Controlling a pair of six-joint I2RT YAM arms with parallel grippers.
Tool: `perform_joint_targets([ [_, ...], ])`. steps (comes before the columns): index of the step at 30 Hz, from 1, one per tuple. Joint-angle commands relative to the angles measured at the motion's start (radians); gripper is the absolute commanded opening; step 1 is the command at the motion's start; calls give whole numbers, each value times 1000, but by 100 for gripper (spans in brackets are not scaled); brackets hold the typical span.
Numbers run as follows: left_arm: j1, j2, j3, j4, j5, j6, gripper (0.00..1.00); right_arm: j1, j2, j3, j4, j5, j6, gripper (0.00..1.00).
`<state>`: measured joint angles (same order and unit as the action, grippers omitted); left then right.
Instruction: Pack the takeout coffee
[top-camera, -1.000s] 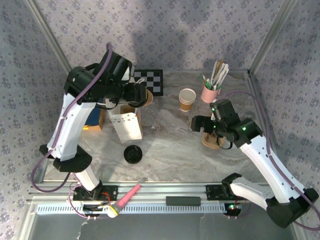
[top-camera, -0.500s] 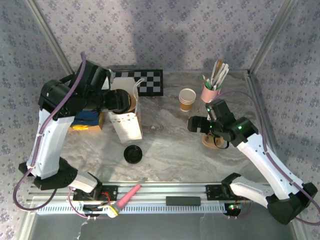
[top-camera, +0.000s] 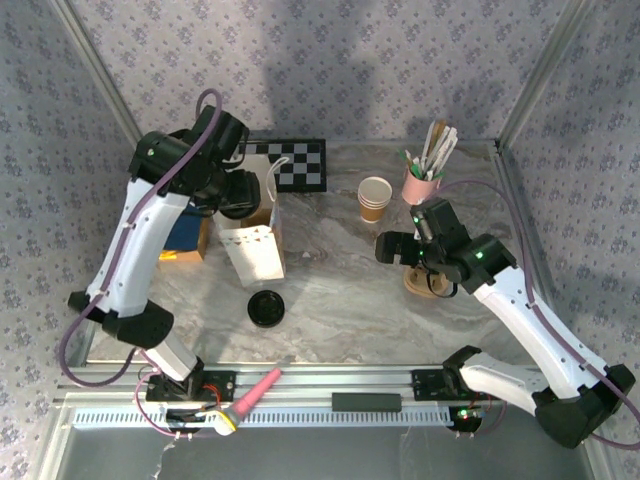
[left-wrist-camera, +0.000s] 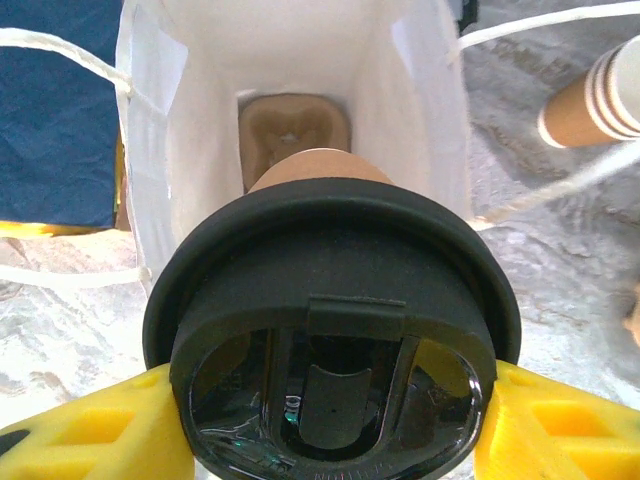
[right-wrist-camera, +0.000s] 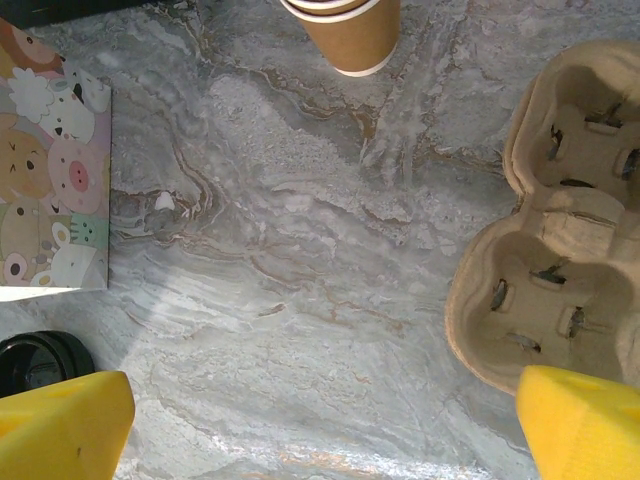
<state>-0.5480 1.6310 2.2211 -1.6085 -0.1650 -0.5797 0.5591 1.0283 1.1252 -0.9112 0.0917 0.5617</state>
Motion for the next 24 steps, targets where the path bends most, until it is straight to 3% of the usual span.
perform_joint_targets([
  [1,24,9,-16,-141,-7,43,59,6,-11,13,2,27,15,100],
  [24,79,166,-107,-94,93,84,59,-40,-22,-66,59,-1,3,100],
])
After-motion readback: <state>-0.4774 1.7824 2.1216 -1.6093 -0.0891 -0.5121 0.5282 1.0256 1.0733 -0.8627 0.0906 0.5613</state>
